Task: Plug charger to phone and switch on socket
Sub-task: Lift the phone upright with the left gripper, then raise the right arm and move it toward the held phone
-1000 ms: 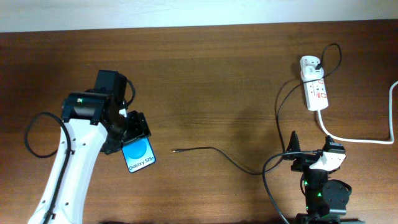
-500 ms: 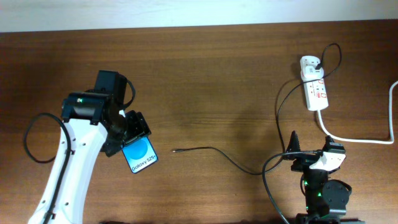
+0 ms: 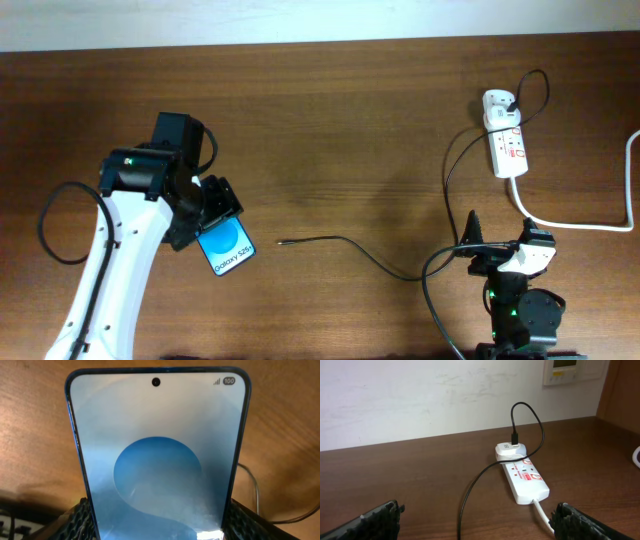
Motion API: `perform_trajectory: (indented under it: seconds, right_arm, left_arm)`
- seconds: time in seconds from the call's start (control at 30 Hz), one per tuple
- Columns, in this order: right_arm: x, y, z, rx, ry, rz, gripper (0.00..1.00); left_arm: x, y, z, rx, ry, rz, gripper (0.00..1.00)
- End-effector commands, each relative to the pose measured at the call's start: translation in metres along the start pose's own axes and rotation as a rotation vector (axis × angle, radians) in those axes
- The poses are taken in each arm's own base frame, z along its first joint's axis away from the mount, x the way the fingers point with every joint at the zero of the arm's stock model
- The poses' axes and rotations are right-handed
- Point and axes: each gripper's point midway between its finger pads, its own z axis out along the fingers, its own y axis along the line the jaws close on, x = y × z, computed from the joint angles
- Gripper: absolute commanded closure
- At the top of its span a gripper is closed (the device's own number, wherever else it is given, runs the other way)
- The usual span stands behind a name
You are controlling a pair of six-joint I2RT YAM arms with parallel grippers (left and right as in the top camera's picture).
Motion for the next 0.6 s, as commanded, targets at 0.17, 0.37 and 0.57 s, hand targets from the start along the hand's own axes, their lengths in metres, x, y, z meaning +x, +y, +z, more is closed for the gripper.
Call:
perform_trajectory:
  seconds: [0.17,0.37,0.57]
  right_arm:
    - [0.002,0.015,-0.001,-0.088,0.006,0.009,0.02]
    - [0.004,0.083,-0.022,-0.492,0.133,0.414,0.02]
    - [0.015,0.133,-0.065,-0.859,0.285,0.406,0.02]
  left_arm:
    - [-0.011,-0.024,-0.015,0.130,-0.060,-0.048,0.57]
    - [-0.014,-0.077,-0.030,0.405,-0.029,0.004,0.56]
    - [-0.014,-0.077,-0.030,0.408,-0.030,0.005,0.56]
